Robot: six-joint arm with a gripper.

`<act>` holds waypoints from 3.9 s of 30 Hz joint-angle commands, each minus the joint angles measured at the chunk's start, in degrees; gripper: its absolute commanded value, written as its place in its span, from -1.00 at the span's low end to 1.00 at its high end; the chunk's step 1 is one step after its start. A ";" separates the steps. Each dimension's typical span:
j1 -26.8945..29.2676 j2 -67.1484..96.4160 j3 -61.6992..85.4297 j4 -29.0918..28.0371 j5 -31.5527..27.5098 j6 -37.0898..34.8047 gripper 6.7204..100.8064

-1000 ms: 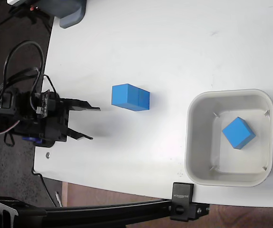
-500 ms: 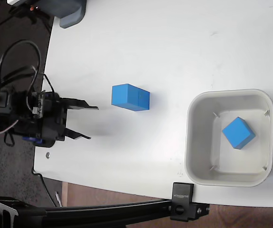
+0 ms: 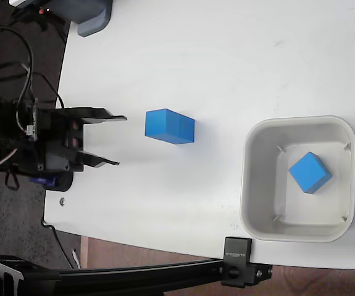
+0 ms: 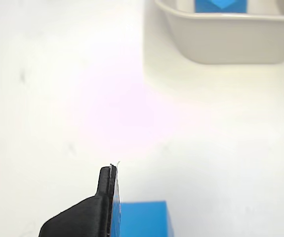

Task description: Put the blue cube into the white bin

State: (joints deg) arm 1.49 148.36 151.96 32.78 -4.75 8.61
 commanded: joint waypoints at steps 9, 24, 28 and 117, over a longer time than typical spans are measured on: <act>-9.58 -9.49 -7.21 -4.57 4.66 1.49 0.97; -8.00 -14.06 -1.93 -11.95 3.69 0.26 0.98; -7.56 -13.97 -1.23 -12.74 3.43 0.00 0.98; -8.96 -15.21 -3.16 -13.62 7.47 -0.53 -0.05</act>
State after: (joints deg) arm -7.82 130.25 155.21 17.40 3.43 8.79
